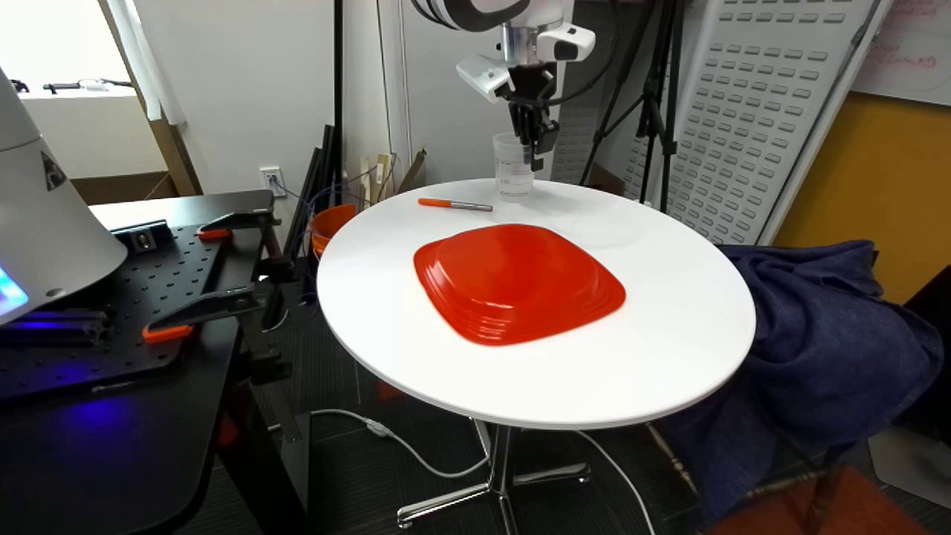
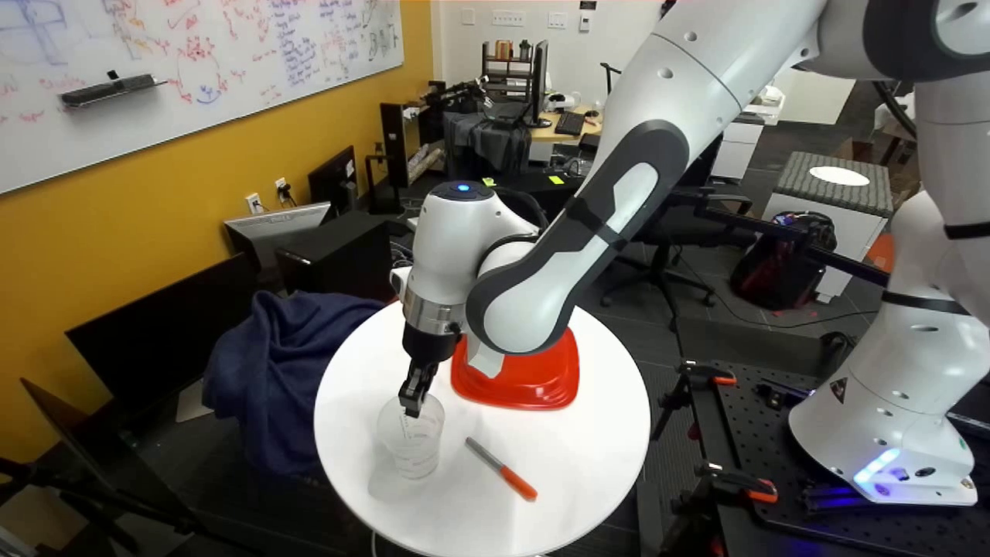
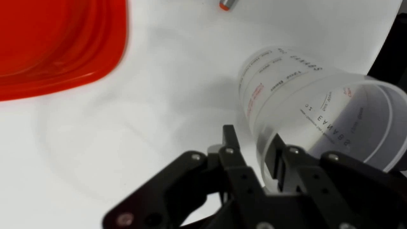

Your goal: Move the cup to the right of the plate

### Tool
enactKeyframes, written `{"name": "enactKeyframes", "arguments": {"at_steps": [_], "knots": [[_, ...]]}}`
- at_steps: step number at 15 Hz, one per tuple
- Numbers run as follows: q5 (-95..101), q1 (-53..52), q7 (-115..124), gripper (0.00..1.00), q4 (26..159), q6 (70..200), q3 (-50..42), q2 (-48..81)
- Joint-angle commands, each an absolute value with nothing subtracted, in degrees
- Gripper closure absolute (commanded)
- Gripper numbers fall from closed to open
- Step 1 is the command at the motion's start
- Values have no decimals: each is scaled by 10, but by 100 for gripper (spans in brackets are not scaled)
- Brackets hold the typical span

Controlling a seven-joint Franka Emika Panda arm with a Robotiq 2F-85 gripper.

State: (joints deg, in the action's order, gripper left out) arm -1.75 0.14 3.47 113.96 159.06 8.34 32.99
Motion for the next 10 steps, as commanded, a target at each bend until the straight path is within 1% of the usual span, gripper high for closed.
{"name": "enactKeyframes", "arguments": {"at_steps": [1, 10], "knots": [[-25, -9, 18, 99, 1116, 1562, 74, 336], [-22, -16, 22, 99, 1135, 1580, 69, 314]]}}
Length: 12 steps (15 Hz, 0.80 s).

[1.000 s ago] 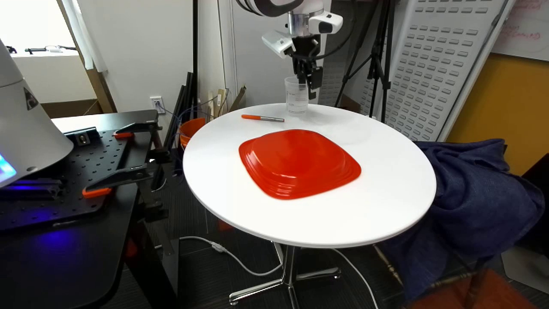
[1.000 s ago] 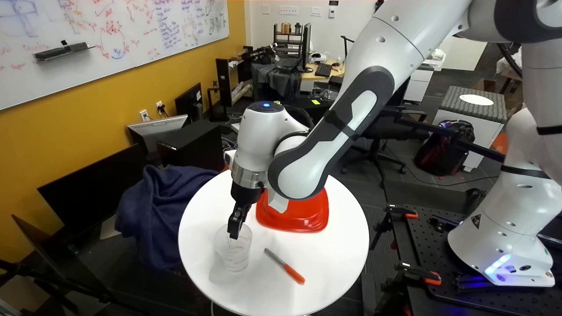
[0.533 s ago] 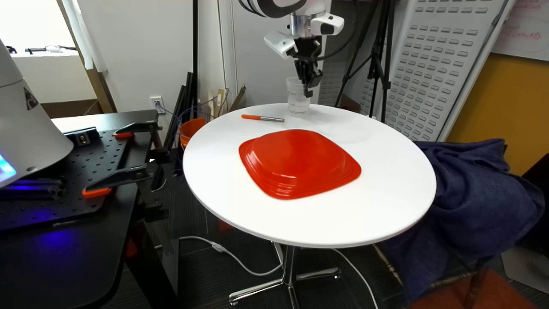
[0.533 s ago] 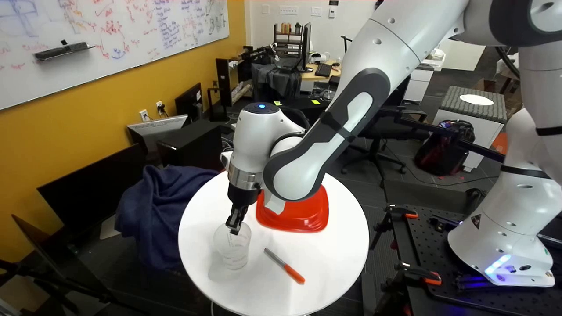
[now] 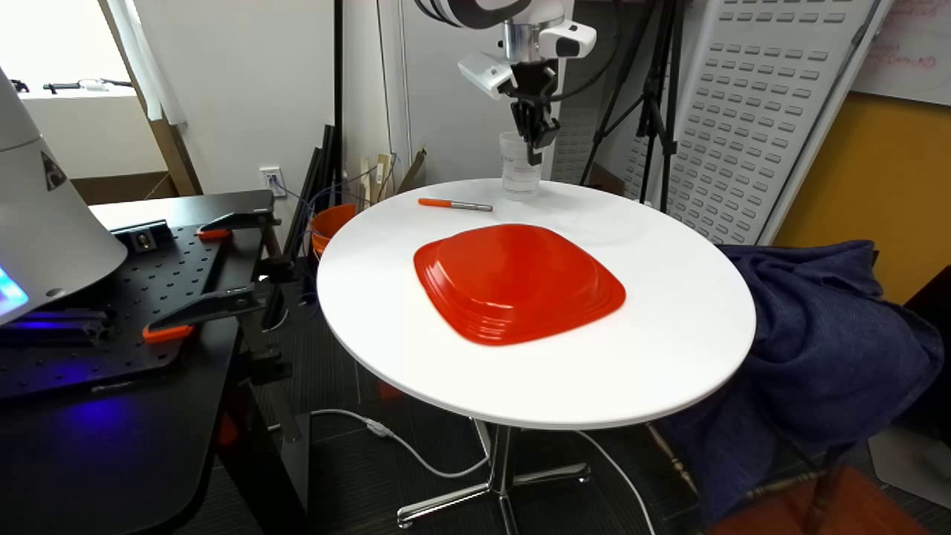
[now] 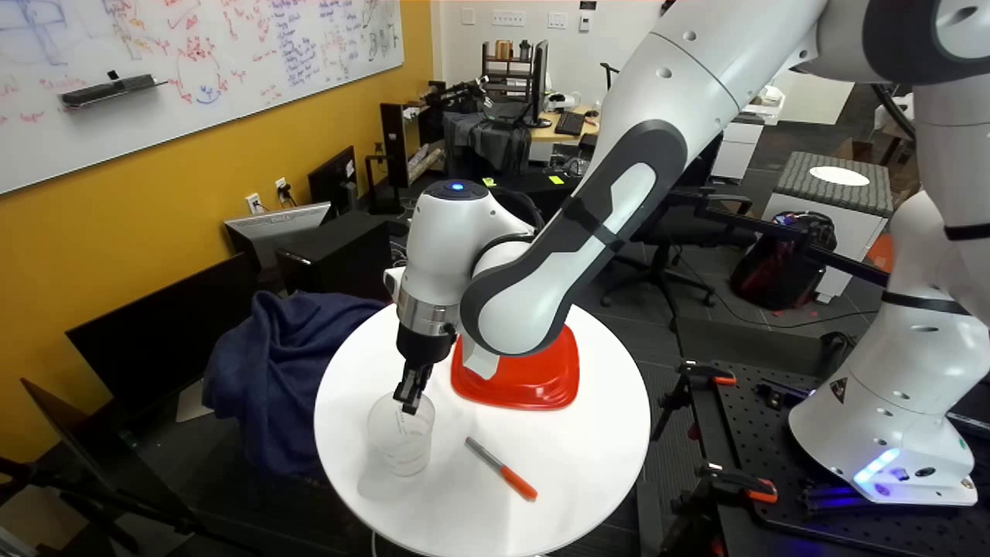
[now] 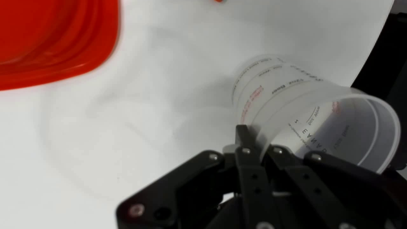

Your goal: Move the cup to the right of the plate

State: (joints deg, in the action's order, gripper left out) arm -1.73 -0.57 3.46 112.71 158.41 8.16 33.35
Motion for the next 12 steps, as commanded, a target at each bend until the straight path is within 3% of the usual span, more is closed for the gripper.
{"name": "enactKeyframes", "arguments": {"at_steps": [1, 12], "knots": [[-23, -15, 21, 99, 1139, 1586, 70, 310], [-41, 13, 23, 99, 1240, 1704, 58, 220]]}}
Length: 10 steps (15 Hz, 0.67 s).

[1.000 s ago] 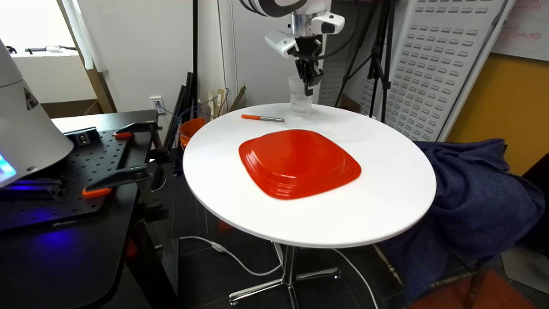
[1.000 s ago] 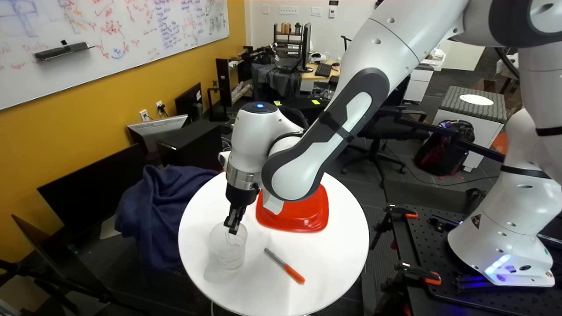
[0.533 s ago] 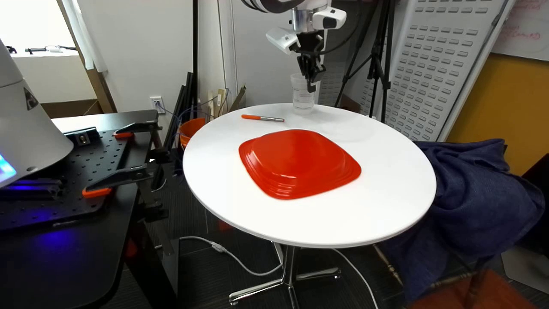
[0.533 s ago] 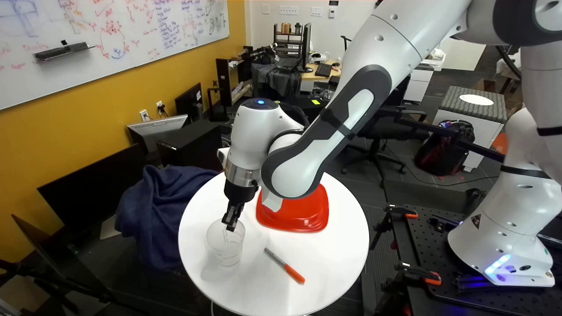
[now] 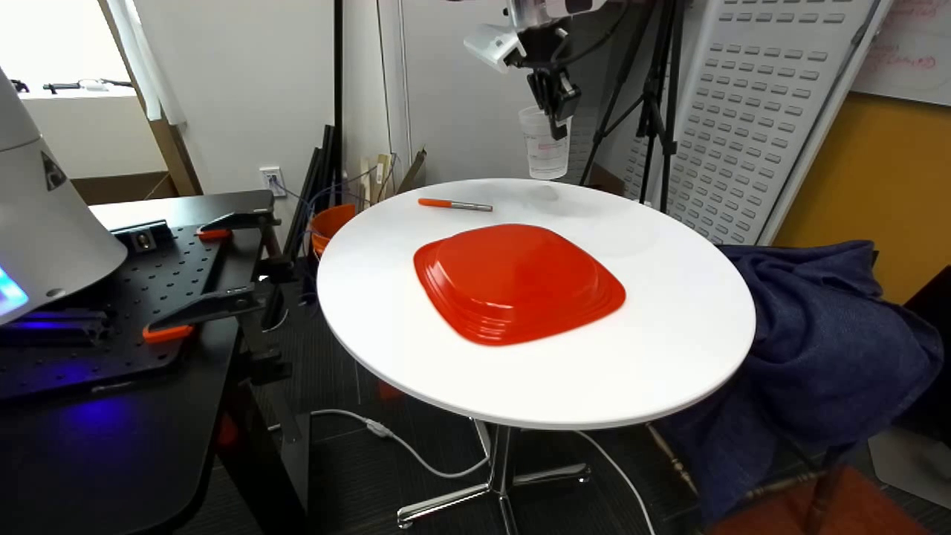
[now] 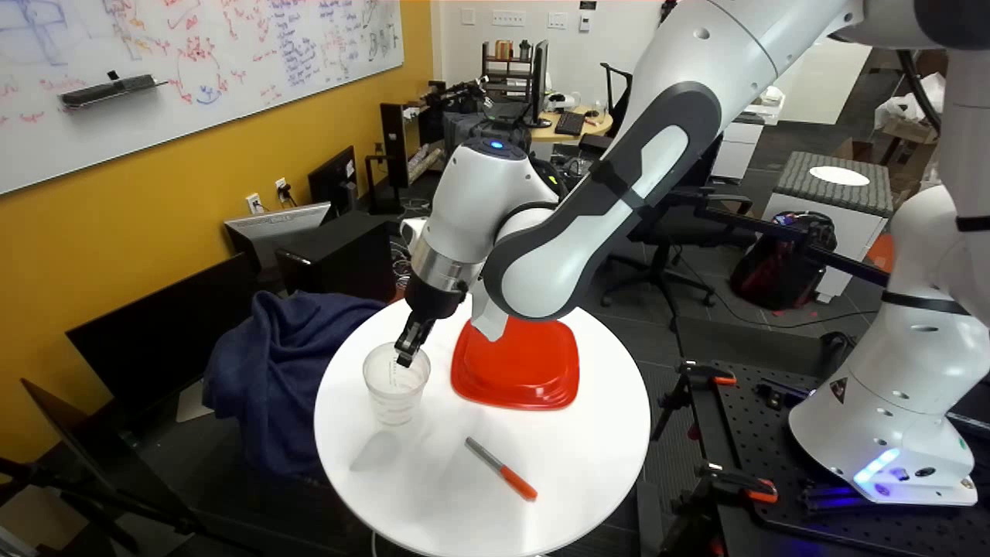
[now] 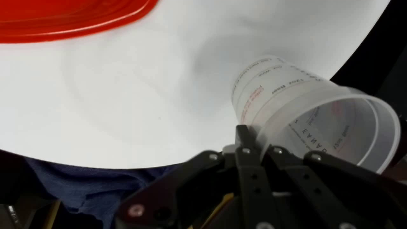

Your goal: Move the cup to the right of the plate

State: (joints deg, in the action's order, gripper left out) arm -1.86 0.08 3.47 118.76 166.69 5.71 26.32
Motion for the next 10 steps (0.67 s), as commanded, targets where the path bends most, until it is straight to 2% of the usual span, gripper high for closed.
{"name": "enactKeyframes", "arguments": {"at_steps": [1, 10], "knots": [[-47, 20, 21, 99, 1252, 1717, 61, 212], [-84, 140, 10, 99, 1335, 1804, 133, 162]]}}
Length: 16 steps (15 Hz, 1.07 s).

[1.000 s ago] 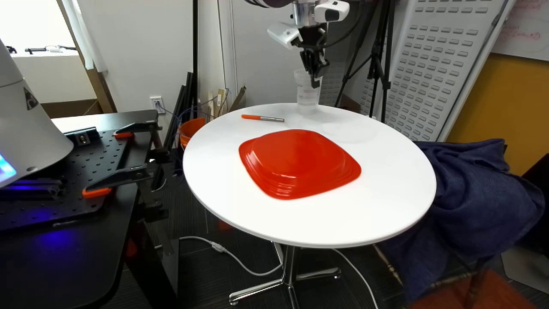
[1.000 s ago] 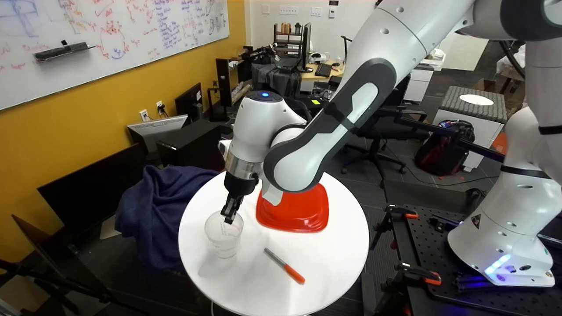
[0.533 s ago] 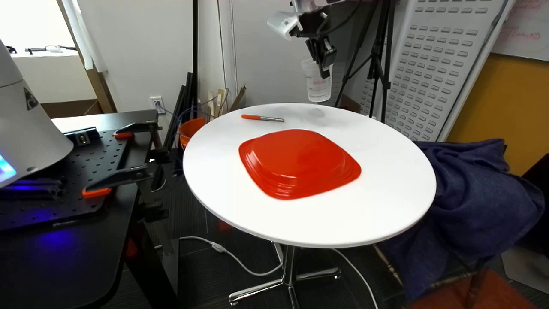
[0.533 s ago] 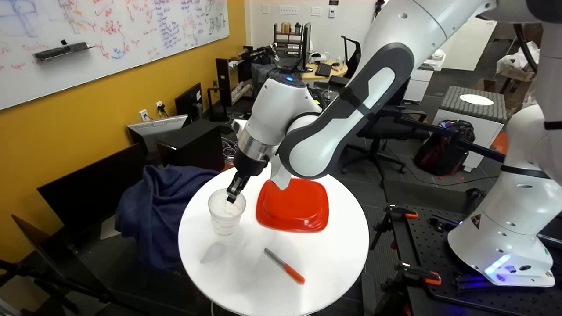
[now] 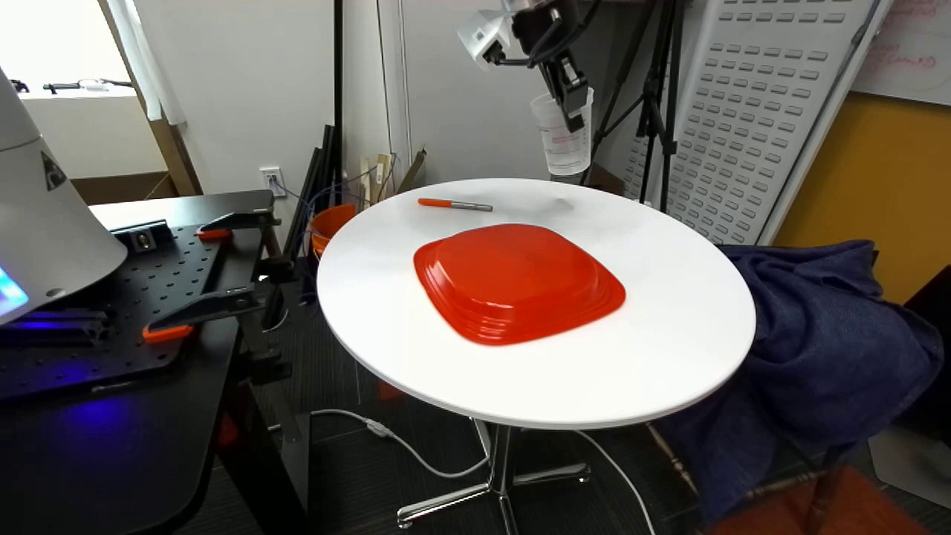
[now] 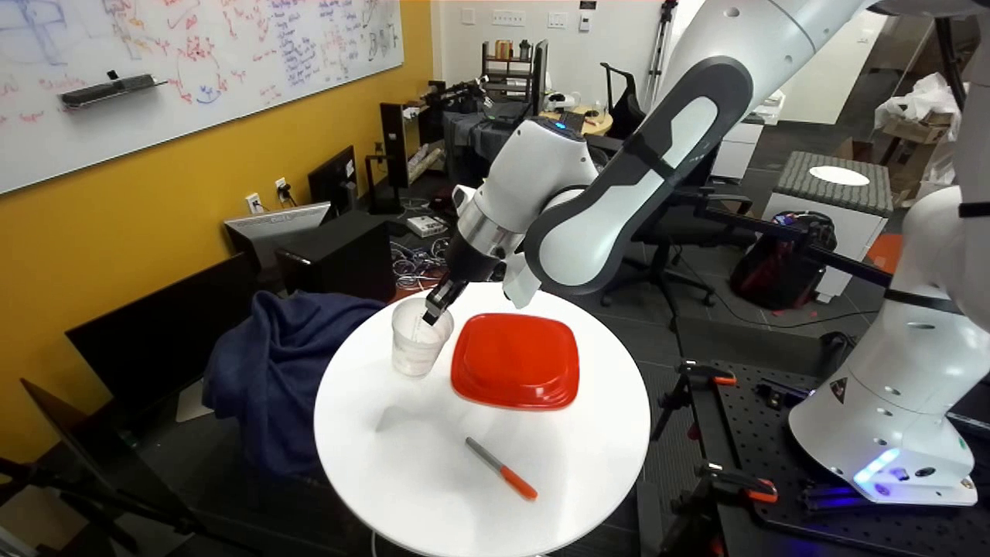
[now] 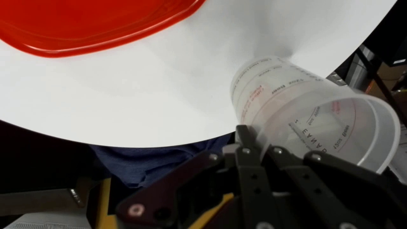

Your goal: Move the cup to the right of the plate

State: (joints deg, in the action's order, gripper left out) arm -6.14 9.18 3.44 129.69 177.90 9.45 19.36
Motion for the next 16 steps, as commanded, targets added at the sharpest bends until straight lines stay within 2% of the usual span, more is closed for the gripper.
{"name": "enactKeyframes", "arguments": {"at_steps": [1, 16], "knots": [[-85, 158, 10, 99, 1341, 1808, 147, 158], [-71, 441, -33, 99, 1368, 1832, 345, 148]]}}
